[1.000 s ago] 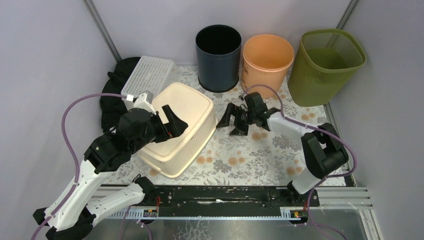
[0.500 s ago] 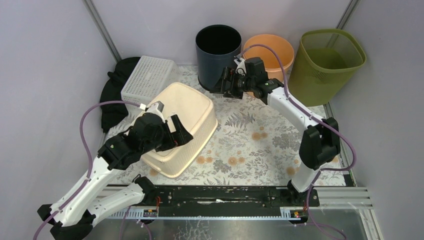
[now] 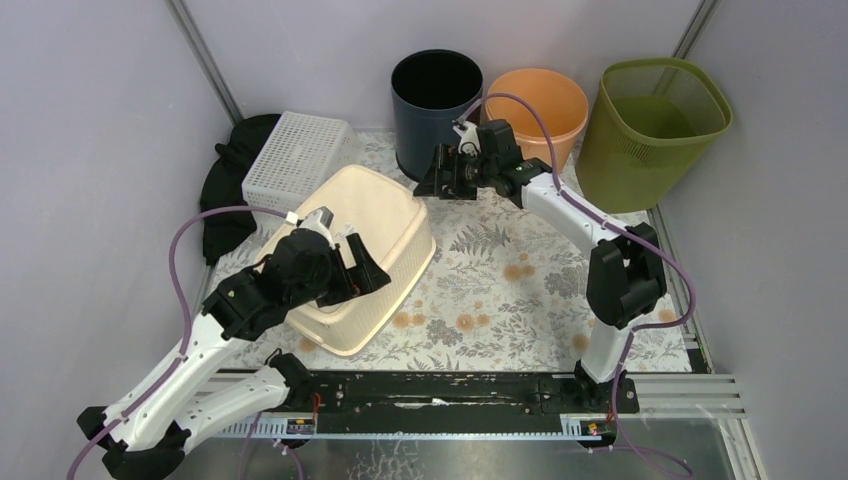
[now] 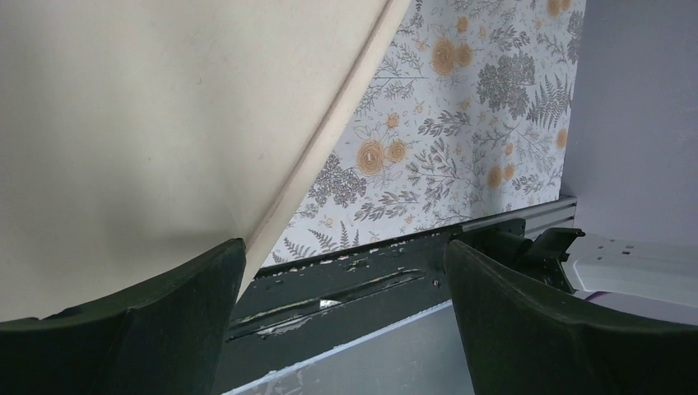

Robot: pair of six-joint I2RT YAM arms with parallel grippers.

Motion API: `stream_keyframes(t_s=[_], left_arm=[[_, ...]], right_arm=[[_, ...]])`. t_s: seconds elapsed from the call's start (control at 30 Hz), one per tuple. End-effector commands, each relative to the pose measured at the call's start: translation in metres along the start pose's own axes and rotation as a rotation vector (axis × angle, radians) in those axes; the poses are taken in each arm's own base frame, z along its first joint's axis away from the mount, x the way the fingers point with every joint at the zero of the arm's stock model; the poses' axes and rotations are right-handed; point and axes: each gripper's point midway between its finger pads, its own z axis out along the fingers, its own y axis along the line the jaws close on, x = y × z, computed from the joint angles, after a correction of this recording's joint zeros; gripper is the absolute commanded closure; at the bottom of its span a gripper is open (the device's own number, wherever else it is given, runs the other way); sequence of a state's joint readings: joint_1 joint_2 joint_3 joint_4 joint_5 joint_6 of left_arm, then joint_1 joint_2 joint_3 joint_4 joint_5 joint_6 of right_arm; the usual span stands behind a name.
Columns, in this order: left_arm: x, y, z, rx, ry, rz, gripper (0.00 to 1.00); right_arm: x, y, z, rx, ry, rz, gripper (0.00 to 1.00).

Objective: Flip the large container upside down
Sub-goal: Turn the container upside down at the center of the board, then move the container to the center of the board.

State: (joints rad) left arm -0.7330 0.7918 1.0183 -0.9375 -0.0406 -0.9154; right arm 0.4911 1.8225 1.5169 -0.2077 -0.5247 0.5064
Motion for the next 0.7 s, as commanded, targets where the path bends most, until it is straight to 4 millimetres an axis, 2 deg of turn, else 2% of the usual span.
stream_keyframes(t_s=[0.0,0.17,0.33,0.5,0.67], left_arm=[[0.002,-0.014,0.004,0.057,0.010,-0.015,0.03],[0.006,-0.005,0.010,0.028,0.007,-0.016,0.03],[0.014,0.008,0.018,-0.010,0.016,-0.027,0.02],[0.014,0.012,0.021,-0.026,0.013,-0.019,0.02],[0.011,0.012,0.023,-0.034,0.005,-0.008,0.01]], right_arm=[[-0.006,0.041,-0.003,-0.093,-0.035,-0.154,0.09],[0.020,0.041,0.010,-0.051,0.027,-0.206,0.09],[0.044,0.026,0.015,0.038,0.080,-0.230,0.13],[0.065,-0.002,0.003,0.155,0.107,-0.220,0.18],[0.085,-0.021,-0.016,0.237,0.126,-0.216,0.21]])
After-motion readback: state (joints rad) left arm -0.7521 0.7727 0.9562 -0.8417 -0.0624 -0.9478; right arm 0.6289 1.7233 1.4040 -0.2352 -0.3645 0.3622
